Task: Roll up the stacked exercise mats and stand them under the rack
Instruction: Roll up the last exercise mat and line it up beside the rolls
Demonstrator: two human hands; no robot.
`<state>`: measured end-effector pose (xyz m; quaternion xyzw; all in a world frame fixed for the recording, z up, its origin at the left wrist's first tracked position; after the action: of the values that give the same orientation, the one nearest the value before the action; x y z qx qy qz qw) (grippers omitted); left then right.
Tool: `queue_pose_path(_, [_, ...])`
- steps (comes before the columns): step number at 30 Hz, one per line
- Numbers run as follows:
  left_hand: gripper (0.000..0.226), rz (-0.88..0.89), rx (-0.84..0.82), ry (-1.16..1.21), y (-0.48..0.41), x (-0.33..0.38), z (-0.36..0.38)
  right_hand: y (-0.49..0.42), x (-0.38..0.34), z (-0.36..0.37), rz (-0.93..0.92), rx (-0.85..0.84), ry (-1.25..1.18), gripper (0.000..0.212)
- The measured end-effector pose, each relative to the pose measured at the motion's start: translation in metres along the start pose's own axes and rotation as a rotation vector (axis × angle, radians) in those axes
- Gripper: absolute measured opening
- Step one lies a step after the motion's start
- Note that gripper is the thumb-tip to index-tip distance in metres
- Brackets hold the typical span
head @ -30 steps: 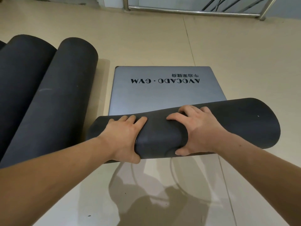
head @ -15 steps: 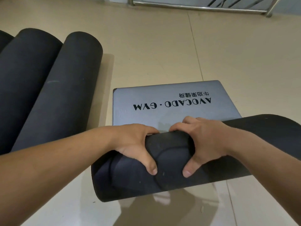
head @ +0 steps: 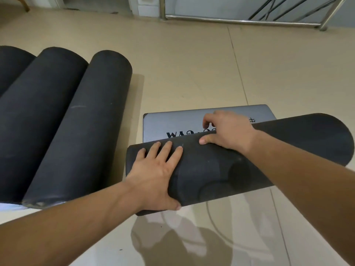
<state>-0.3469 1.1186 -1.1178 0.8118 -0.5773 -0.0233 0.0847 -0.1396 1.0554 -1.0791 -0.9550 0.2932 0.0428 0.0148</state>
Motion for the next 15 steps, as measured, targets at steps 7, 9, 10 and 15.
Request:
queue_pose_path(7, [0.144, 0.024, 0.086, 0.012, -0.030, -0.018, 0.007, 0.063, -0.016, 0.007, -0.105, -0.145, 0.124, 0.117])
queue_pose_path(9, [0.141, 0.039, 0.094, 0.020, -0.039, -0.023, 0.004, 0.069, -0.009, 0.025, -0.121, -0.235, 0.252, 0.140])
queue_pose_path(10, [0.139, 0.043, 0.084, 0.025, -0.043, -0.024, 0.001, 0.068, -0.008, 0.030, -0.137, -0.229, 0.290, 0.146])
queue_pose_path(15, [0.129, 0.036, 0.032, 0.058, -0.043, -0.020, -0.005, 0.062, -0.008, 0.028, -0.197, -0.178, 0.336, 0.143])
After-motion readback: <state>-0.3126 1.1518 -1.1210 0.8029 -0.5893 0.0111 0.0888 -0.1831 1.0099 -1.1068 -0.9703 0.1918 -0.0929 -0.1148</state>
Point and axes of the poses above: each hand's wrist, its own y-axis away from the middle knuckle, its own z-axis out of the palm, x = y × z, the point moved 6 cm from there along -y, towards the middle knuckle, and after that the axes turned 13 degrees about x, right-handed, at the moved point
